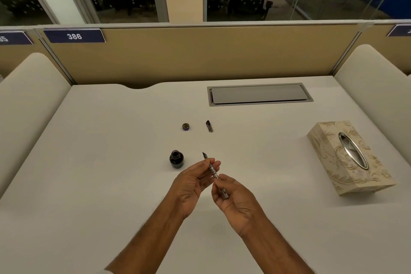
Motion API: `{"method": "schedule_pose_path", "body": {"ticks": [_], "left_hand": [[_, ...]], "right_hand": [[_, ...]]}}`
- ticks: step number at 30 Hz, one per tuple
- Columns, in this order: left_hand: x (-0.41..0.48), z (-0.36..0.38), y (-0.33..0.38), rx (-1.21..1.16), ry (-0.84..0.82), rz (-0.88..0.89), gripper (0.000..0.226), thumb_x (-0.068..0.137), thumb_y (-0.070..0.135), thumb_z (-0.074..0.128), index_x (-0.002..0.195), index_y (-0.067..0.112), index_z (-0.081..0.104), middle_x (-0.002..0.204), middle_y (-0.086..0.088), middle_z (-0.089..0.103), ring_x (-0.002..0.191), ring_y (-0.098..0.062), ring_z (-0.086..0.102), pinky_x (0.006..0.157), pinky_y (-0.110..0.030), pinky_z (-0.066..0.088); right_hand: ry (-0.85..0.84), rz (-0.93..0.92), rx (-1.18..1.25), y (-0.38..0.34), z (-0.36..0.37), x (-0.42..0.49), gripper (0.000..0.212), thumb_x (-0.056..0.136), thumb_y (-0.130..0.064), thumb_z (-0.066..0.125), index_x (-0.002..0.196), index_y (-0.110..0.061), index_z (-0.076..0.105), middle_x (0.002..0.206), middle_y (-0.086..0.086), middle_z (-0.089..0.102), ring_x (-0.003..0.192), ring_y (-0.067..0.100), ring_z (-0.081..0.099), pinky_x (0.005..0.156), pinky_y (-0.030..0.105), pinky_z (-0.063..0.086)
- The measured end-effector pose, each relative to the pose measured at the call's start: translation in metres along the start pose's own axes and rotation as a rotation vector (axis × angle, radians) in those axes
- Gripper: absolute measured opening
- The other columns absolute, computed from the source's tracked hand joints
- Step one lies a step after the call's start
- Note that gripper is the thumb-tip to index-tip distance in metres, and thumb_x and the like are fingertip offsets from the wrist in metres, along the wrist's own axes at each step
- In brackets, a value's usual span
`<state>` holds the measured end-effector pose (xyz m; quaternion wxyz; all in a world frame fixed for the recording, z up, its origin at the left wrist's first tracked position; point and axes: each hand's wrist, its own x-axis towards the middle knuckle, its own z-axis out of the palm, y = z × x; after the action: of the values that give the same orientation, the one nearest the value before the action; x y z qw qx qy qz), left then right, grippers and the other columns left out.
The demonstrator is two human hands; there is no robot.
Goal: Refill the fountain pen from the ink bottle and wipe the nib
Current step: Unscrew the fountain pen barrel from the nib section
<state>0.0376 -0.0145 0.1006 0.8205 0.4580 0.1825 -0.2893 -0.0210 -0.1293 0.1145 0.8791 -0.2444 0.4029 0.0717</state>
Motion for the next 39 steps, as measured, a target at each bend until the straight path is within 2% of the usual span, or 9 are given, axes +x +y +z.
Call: {"method": "schedule_pose_path", "body": {"ticks": [3, 6, 9, 12, 15, 26, 30, 34, 39], "left_hand": [[0.0010, 0.0009, 0.0006, 0.002, 0.000, -0.001, 0.024, 0.098, 0.012, 0.061, 0.115, -0.001, 0.072, 0.117, -0.020, 0.076, 0.116, -0.029, 0.070, 0.101, -0.038, 0.053], [0.0024, 0.0028, 0.0021, -0.001, -0.001, 0.002, 0.022, 0.098, 0.012, 0.060, 0.112, 0.000, 0.073, 0.115, -0.020, 0.076, 0.115, -0.029, 0.071, 0.098, -0.037, 0.054], [0.0031, 0.0041, 0.0041, 0.009, -0.002, 0.004, 0.021, 0.099, 0.012, 0.060, 0.111, 0.002, 0.074, 0.114, -0.018, 0.077, 0.114, -0.027, 0.071, 0.099, -0.037, 0.053], [0.0041, 0.0047, 0.0047, 0.020, -0.005, 0.011, 0.022, 0.099, 0.013, 0.060, 0.112, 0.001, 0.073, 0.113, -0.018, 0.078, 0.115, -0.028, 0.071, 0.103, -0.039, 0.052], [0.0048, 0.0046, 0.0047, 0.022, -0.008, 0.013, 0.023, 0.099, 0.013, 0.060, 0.114, 0.001, 0.073, 0.114, -0.018, 0.077, 0.115, -0.028, 0.071, 0.104, -0.040, 0.051], [0.0064, 0.0064, 0.0049, 0.036, -0.015, 0.016, 0.025, 0.098, 0.014, 0.061, 0.115, 0.000, 0.072, 0.113, -0.018, 0.077, 0.115, -0.027, 0.071, 0.101, -0.038, 0.053], [0.0065, 0.0076, 0.0055, 0.055, -0.011, 0.028, 0.025, 0.099, 0.014, 0.060, 0.115, 0.000, 0.072, 0.113, -0.017, 0.078, 0.114, -0.027, 0.072, 0.103, -0.040, 0.052], [0.0053, 0.0071, 0.0052, 0.054, -0.011, 0.033, 0.023, 0.099, 0.013, 0.059, 0.113, 0.000, 0.073, 0.112, -0.018, 0.078, 0.114, -0.028, 0.072, 0.102, -0.040, 0.052], [0.0051, 0.0065, 0.0059, 0.053, -0.008, 0.030, 0.025, 0.098, 0.014, 0.061, 0.116, 0.000, 0.072, 0.113, -0.018, 0.077, 0.113, -0.027, 0.072, 0.099, -0.038, 0.054]], "right_hand": [[-0.012, 0.034, 0.023, -0.0011, 0.0023, -0.0007, 0.009, 0.085, 0.004, 0.072, 0.093, 0.007, 0.071, 0.091, 0.021, 0.071, 0.076, 0.024, 0.067, 0.065, 0.028, 0.061], [0.000, 0.023, 0.021, -0.0021, 0.0029, 0.0005, 0.006, 0.084, 0.007, 0.070, 0.090, 0.007, 0.069, 0.090, 0.021, 0.068, 0.073, 0.023, 0.064, 0.062, 0.026, 0.061], [-0.012, 0.026, 0.018, -0.0039, 0.0032, 0.0017, 0.015, 0.083, 0.006, 0.072, 0.097, 0.005, 0.070, 0.093, 0.019, 0.068, 0.079, 0.023, 0.065, 0.067, 0.028, 0.060], [-0.017, 0.049, 0.008, -0.0052, 0.0040, 0.0001, 0.017, 0.085, 0.001, 0.073, 0.100, 0.008, 0.069, 0.088, 0.021, 0.069, 0.073, 0.023, 0.065, 0.059, 0.026, 0.061], [-0.005, 0.021, 0.000, -0.0064, 0.0026, 0.0017, 0.014, 0.083, 0.008, 0.071, 0.097, 0.005, 0.069, 0.091, 0.019, 0.067, 0.074, 0.023, 0.063, 0.063, 0.026, 0.060], [-0.033, 0.064, -0.018, -0.0078, 0.0026, 0.0013, 0.020, 0.085, -0.004, 0.074, 0.101, 0.008, 0.070, 0.087, 0.020, 0.068, 0.072, 0.023, 0.064, 0.055, 0.024, 0.059], [-0.034, 0.027, -0.022, -0.0080, 0.0013, 0.0018, 0.016, 0.084, 0.005, 0.070, 0.099, 0.005, 0.069, 0.086, 0.018, 0.069, 0.072, 0.022, 0.064, 0.058, 0.024, 0.059], [-0.042, 0.051, -0.044, -0.0074, 0.0033, 0.0010, 0.018, 0.087, -0.003, 0.072, 0.101, 0.008, 0.070, 0.086, 0.020, 0.068, 0.072, 0.022, 0.064, 0.053, 0.023, 0.057], [-0.039, 0.034, -0.042, -0.0072, 0.0034, 0.0000, 0.012, 0.085, 0.002, 0.071, 0.098, 0.003, 0.071, 0.087, 0.018, 0.068, 0.074, 0.023, 0.064, 0.055, 0.023, 0.058]]}}
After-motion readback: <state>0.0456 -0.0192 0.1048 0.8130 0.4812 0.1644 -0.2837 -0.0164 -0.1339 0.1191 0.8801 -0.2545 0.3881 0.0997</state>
